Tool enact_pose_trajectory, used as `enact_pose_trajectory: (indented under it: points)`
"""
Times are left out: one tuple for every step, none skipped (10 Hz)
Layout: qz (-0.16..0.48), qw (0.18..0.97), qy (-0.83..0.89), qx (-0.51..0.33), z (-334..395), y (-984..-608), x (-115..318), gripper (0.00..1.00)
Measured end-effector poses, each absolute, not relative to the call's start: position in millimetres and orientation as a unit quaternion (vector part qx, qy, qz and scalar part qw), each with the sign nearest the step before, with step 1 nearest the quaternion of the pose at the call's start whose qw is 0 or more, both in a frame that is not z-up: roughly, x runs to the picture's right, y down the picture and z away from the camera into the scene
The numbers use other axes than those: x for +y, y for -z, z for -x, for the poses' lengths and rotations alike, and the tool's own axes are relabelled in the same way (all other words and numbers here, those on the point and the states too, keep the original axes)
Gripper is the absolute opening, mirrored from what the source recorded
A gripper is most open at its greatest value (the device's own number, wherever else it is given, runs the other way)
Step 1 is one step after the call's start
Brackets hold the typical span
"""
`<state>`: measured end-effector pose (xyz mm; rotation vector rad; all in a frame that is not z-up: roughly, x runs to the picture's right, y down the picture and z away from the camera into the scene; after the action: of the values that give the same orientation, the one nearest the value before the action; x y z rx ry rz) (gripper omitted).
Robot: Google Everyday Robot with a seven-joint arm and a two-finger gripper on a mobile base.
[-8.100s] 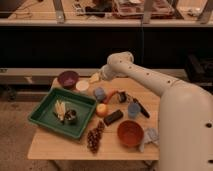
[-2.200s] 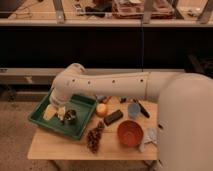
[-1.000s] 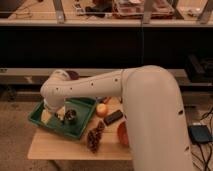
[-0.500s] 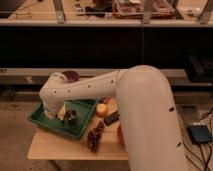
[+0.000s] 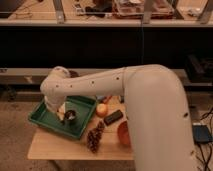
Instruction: Place fork in paper cup
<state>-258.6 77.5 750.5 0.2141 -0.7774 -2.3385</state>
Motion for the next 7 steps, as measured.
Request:
enact_pose_trajectory:
  points:
    - [-0.088,0.342,0.889,-0.293,244,-744,58,0.0]
    - [-0.096,0.351,0.886,-0.288,234,-735,37,0.0]
    - [-0.11,0.359,0.883,-0.282,228,-723,10,0.0]
    - [-0.123,0.366,0.879,-0.279,222,-716,-10,0.0]
    - [-0.147,0.377,0.872,-0.277,216,-710,-34,0.0]
    - [-0.186,0.391,0.859,-0.274,211,-702,-63,0.0]
    - [-0.212,0.402,0.85,-0.266,206,-698,-87,0.0]
